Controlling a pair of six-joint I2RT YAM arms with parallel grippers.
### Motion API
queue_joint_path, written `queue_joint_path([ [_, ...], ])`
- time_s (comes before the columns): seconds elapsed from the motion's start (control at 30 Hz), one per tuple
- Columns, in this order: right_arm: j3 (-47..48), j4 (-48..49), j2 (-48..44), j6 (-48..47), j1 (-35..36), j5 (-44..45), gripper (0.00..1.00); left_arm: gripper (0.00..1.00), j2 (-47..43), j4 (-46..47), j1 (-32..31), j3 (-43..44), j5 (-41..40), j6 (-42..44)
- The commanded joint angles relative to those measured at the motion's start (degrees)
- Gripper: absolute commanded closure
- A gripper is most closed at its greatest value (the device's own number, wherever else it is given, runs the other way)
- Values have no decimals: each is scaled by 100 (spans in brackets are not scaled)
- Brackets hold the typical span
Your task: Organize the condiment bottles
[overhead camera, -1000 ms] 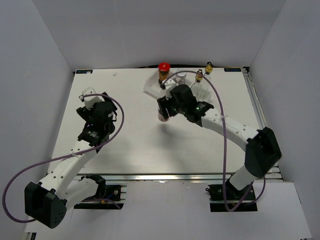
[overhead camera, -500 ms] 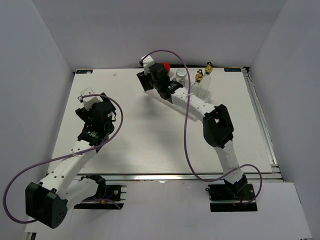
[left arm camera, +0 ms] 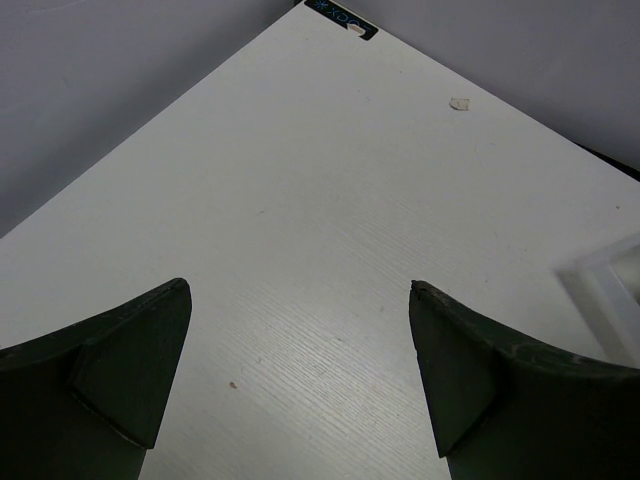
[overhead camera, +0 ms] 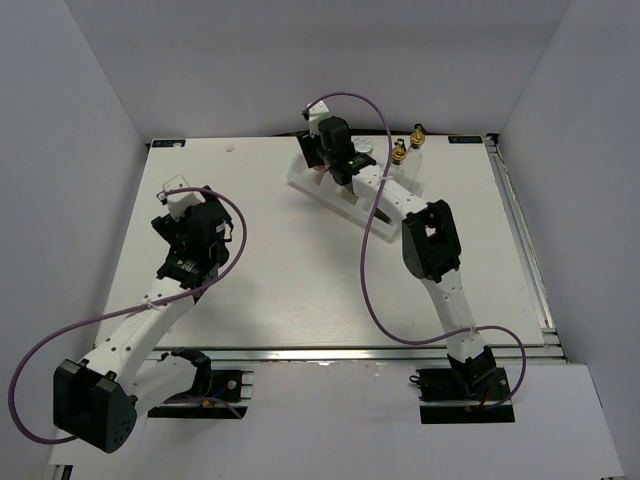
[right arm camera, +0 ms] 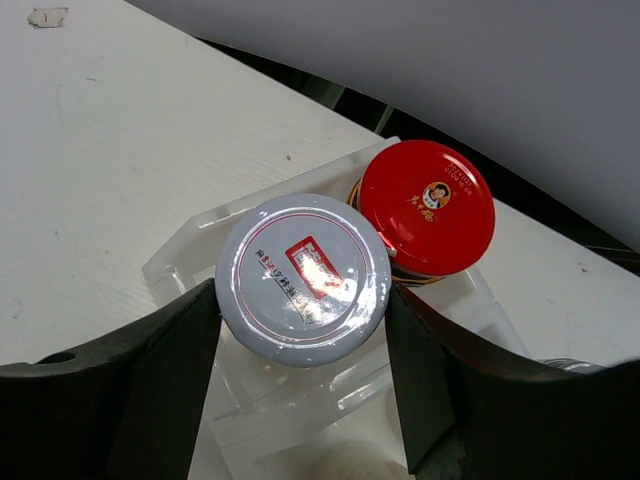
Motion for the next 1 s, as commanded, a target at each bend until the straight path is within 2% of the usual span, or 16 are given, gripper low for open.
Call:
queue_joint_path([
  [0.0, 156, 936, -59, 1, 64, -36, 100, 2, 12, 27, 48, 7, 2, -48],
  [0.27, 77, 1033, 196, 194, 46, -71, 100, 2, 47, 45, 57, 15, 37, -48],
  [0.37, 86, 1024, 232, 256, 46, -124, 94, 2, 64, 45, 57, 15, 46, -48],
  [0.4, 68, 1033, 240, 282, 46, -106, 85, 2, 56, 53, 57, 24, 63, -48],
  [0.47, -2, 1033, 232, 274, 46, -97, 73, 2, 65, 45, 66, 24, 72, -48],
  [0.5, -37, 1050, 223, 274, 55, -89, 61, 2, 56, 36, 66, 33, 72, -48],
  [0.57, -99, 1051, 179, 282, 55, -80, 47, 2, 65, 27, 66, 33, 72, -48],
  [0.6, -177, 1042, 100, 300, 63, -80, 34, 2, 56, 27, 66, 33, 72, -48],
  [0.67, -257, 1024, -57, 309, 63, -123, 25, 2, 73, 27, 75, 50, 98, -48],
  [0.7, -283, 1016, -111, 300, 64, -158, 11, 2, 73, 27, 75, 51, 116, -48],
  [0.97, -406, 691, -1050, 230, 125, -448, 11, 2, 91, -175, 84, 279, 212, -83],
])
